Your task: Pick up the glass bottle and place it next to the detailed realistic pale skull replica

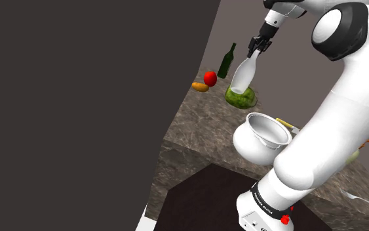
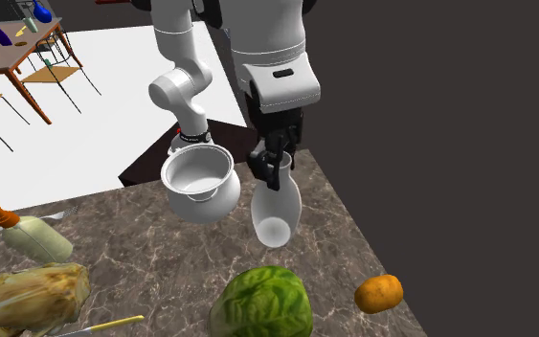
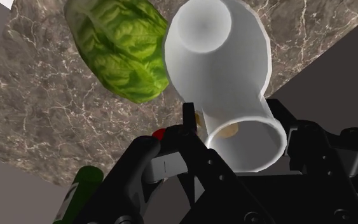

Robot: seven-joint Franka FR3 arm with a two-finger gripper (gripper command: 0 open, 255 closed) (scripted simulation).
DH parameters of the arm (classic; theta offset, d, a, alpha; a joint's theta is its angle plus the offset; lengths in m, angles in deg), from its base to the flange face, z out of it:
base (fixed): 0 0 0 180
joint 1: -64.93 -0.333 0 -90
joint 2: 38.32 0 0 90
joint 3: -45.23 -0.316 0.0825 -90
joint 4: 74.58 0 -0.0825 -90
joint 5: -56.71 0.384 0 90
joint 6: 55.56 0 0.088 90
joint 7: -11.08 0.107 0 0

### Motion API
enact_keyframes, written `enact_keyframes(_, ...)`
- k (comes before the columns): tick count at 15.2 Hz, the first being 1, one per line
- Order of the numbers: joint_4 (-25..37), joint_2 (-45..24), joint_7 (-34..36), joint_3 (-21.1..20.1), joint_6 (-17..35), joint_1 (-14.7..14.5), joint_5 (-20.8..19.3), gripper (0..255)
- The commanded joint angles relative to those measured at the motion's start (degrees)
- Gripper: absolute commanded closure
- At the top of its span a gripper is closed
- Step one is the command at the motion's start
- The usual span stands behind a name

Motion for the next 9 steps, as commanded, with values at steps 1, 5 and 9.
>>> enact_keyframes(1,2.4,-0.6,-0.1,0.1,-1.8,0.3,0.3,255)
enact_keyframes(5,6.6,-1.6,-0.1,0.2,-5.3,0.8,0.8,255)
enact_keyframes(9,10.4,-2.6,-0.2,0.3,-8.2,1.3,1.4,255)
